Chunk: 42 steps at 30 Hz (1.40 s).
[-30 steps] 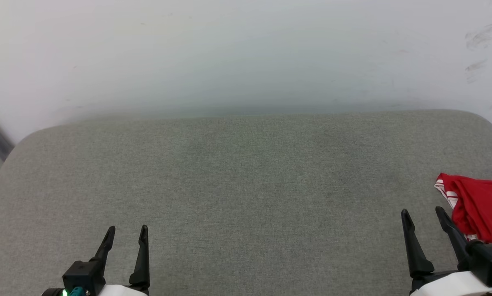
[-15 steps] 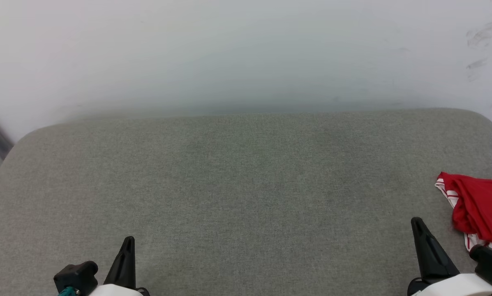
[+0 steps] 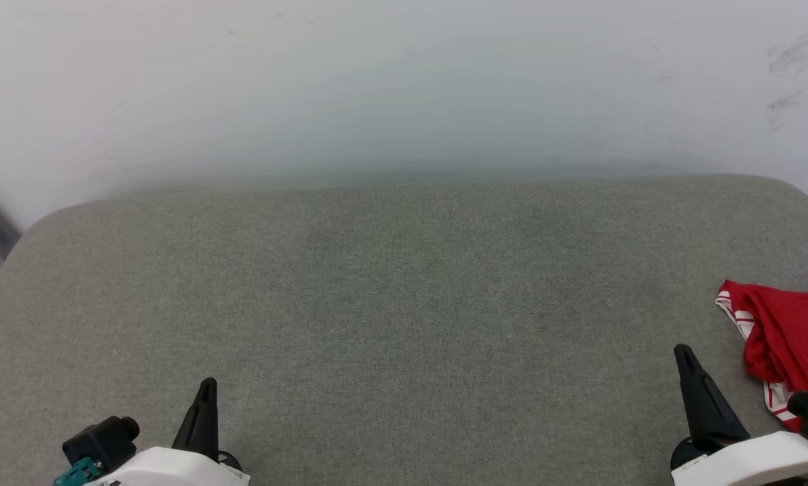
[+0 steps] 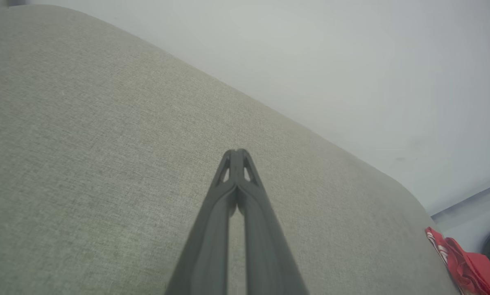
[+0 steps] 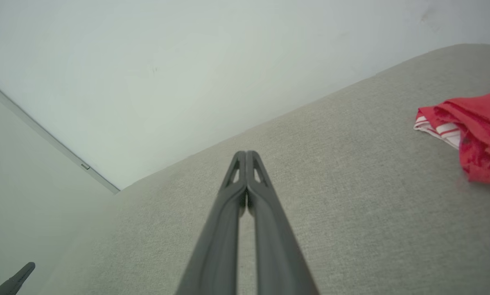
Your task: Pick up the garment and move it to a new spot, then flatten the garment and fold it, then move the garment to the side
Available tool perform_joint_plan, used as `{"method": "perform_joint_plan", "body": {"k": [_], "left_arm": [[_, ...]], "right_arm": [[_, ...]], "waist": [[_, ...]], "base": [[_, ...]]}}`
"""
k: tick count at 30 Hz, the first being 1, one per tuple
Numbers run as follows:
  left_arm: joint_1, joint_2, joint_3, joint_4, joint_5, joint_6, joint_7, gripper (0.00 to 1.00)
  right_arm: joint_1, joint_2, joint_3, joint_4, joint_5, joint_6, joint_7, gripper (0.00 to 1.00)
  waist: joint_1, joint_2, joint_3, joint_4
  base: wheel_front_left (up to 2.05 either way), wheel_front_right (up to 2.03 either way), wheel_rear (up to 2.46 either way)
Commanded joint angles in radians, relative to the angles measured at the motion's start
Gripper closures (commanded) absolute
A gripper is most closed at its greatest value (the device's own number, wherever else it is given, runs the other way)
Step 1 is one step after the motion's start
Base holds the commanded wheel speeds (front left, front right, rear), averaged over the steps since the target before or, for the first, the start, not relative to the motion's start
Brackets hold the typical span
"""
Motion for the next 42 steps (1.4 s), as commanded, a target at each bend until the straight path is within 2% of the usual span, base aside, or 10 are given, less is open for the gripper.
{"method": "perform_joint_plan", "body": {"k": [1, 19, 42], "left_arm": [[-0.030, 0.001, 0.013, -0.008, -0.031, -0.007, 0.007, 1.00], [-0.067, -0.034, 0.064, 0.016, -0.249, -0.045, 0.072, 1.00], [-0.104, -0.070, 0.116, 0.040, -0.469, -0.081, 0.138, 1.00]], "right_arm": [[-0.031, -0.010, 0.000, -0.003, 0.038, 0.000, 0.002, 1.00], [-0.080, -0.017, -0.002, 0.067, 0.308, 0.000, 0.014, 1.00], [-0.130, -0.018, -0.011, 0.137, 0.572, 0.000, 0.031, 1.00]], "waist": [[-0.0001, 0.0000, 0.001, 0.000], [-0.0001, 0.0000, 0.010, -0.003], [-0.0001, 0.0000, 0.020, -0.005]], "base": [[0.00, 0.00, 0.00], [0.00, 0.00, 0.00], [0.00, 0.00, 0.00]]}}
